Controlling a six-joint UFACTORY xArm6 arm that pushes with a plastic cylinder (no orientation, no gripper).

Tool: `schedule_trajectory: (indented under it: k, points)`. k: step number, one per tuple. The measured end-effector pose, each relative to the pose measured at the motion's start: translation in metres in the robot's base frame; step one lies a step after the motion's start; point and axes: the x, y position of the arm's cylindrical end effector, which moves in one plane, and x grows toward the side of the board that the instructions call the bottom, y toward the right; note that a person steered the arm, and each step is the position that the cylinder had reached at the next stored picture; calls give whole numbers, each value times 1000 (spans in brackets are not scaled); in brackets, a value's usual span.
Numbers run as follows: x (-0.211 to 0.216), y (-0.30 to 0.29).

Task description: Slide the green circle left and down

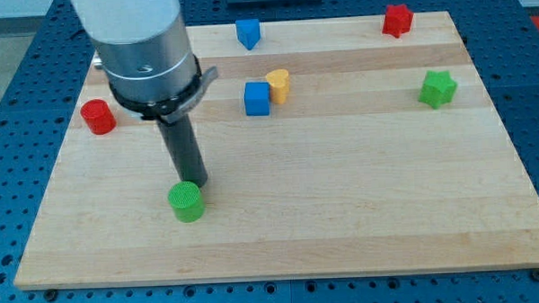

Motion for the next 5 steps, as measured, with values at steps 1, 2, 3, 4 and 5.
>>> schedule_trajectory:
  k: [1, 2, 3, 4, 5]
  points:
    - [3, 26]
    - [16, 27]
    - [26, -5]
    - [29, -42]
    - [35, -62]
